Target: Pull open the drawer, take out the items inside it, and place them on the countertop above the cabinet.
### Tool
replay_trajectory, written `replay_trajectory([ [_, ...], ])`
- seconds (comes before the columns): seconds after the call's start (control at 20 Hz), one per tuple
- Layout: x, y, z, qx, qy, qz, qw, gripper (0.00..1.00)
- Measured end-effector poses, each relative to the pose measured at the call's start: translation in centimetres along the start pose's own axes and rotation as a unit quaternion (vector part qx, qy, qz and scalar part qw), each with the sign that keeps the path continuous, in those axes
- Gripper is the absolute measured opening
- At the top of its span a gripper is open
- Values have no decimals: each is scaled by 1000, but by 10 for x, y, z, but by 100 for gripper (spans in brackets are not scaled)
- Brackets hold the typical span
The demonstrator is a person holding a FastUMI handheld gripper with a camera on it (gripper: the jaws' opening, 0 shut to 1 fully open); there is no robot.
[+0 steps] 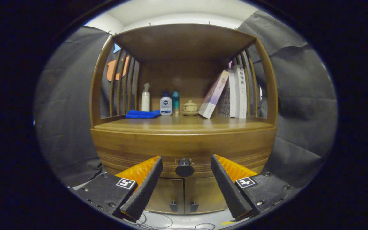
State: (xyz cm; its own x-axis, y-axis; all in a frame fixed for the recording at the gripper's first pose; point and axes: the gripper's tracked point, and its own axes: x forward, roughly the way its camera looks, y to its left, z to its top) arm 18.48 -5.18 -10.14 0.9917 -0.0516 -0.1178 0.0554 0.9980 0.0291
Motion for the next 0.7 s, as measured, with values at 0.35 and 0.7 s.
replay_trajectory([
  [0.35,53,3,-30,-8,20,6,1000,93],
  [0.7,66,3,-36,-23,19,-1,1000,64],
])
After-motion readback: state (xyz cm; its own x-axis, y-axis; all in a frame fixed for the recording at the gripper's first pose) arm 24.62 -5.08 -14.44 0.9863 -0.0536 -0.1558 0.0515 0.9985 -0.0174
